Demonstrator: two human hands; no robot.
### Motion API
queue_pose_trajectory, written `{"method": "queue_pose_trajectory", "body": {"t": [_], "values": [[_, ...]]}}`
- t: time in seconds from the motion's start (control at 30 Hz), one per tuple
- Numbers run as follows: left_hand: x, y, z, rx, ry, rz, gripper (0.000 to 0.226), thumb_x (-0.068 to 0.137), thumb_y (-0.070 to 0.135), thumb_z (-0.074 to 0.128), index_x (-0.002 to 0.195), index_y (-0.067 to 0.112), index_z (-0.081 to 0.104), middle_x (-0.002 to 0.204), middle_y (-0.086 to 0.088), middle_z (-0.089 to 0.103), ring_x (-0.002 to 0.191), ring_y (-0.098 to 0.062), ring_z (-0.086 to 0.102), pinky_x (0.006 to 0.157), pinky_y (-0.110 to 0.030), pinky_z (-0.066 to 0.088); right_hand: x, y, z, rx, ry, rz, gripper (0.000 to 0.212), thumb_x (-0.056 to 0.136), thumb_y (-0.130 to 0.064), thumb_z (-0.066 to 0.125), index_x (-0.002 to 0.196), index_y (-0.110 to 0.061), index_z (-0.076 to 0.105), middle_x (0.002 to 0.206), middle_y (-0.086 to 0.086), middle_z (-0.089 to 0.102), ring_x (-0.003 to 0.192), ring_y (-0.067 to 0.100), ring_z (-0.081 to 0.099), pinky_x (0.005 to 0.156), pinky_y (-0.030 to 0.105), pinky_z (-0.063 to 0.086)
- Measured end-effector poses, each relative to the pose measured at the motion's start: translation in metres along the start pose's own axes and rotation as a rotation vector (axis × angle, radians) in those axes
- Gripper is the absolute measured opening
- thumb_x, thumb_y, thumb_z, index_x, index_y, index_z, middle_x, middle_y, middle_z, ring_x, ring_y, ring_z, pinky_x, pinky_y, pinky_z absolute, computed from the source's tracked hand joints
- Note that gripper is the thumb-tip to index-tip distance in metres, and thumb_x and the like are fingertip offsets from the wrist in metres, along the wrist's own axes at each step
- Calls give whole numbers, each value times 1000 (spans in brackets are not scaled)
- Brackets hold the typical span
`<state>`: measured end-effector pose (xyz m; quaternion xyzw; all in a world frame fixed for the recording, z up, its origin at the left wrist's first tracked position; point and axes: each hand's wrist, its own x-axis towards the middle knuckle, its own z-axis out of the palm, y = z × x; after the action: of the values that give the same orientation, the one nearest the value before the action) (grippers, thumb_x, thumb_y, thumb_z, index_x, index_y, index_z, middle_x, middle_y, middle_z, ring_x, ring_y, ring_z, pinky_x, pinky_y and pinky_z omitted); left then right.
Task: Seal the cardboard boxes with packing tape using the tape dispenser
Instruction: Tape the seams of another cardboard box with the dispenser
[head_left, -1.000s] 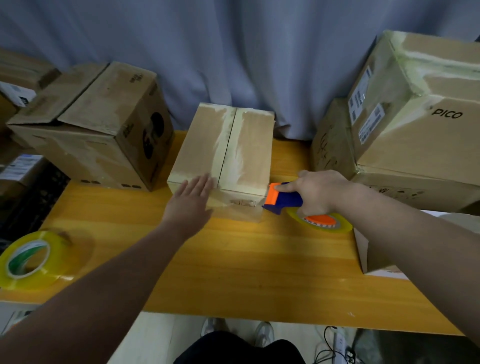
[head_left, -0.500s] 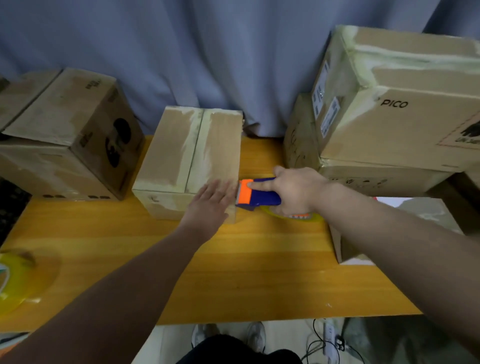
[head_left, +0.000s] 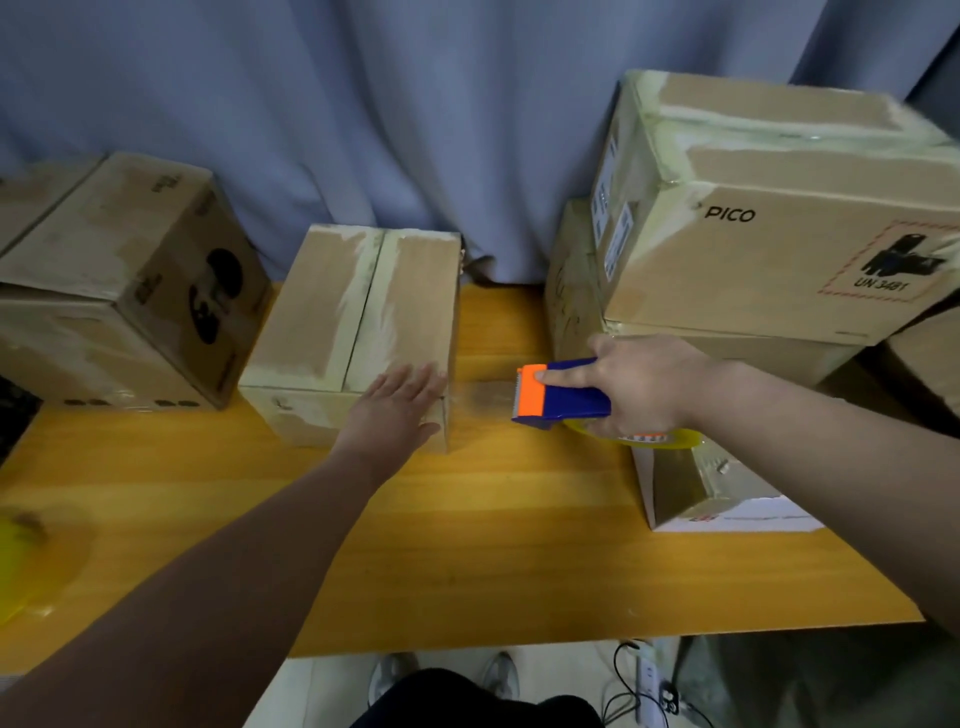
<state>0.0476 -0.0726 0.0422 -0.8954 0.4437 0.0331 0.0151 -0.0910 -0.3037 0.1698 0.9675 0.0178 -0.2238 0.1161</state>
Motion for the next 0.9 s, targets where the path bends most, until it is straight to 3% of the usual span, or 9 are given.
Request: {"method": "queue_pose_trajectory", "body": {"t": [0.17,0.3,0.4,0.47,0.57,0.67,0.8,0.9], "values": [[1,2,4,59,-22,-4,65,100,43,36,152,29,1,161,1,3,147,-24,7,117,-37,11,-5,1,8,-56,-84,-18,74,93,-52,48,147,-52,-1,121,2,37,92,19,53,71,31,50],[0,5,7,68,7,-21,66,100,42,36,152,27,-2,161,1,0,147,-24,3,118,-38,8,9,-13,12,-39,-130,-5,70,93,-46,51,150,-46,10,112,2,39,84,18,45,64,29,42],[-3,7,10,63,24,-37,65,101,40,34,152,27,-3,161,1,-2,147,-24,1,118,-37,6,31,-28,14,-14,-222,33,70,91,-37,53,150,-43,15,118,5,43,91,23,48,67,33,42],[-3,7,12,41,70,-43,64,100,38,40,152,27,5,160,2,6,147,-25,7,117,-38,11,44,-36,15,72,-273,67,70,89,-33,54,149,-42,21,119,4,46,102,25,51,72,34,45],[-2,6,17,18,190,-25,64,89,30,63,146,23,35,152,-2,36,137,-32,36,106,-45,34,64,-49,18,210,-320,89,66,83,-28,56,144,-39,36,124,-1,53,111,25,53,81,33,49],[3,0,24,-14,309,2,56,81,23,72,134,21,54,139,-3,53,120,-36,52,91,-47,43,81,-63,24,331,-344,110,55,78,-29,58,132,-31,52,115,-3,60,100,22,59,71,28,49],[4,-2,25,-24,377,0,46,86,34,46,129,24,59,136,2,56,113,-34,56,84,-45,44,90,-74,23,404,-363,120,31,75,-27,59,106,-20,64,90,0,62,74,20,58,57,24,40],[5,-3,27,-53,387,6,47,87,37,42,130,26,58,136,3,56,112,-34,55,82,-45,44,94,-76,20,419,-400,103,12,77,-24,63,84,-15,61,74,1,53,61,19,48,50,23,34]]}}
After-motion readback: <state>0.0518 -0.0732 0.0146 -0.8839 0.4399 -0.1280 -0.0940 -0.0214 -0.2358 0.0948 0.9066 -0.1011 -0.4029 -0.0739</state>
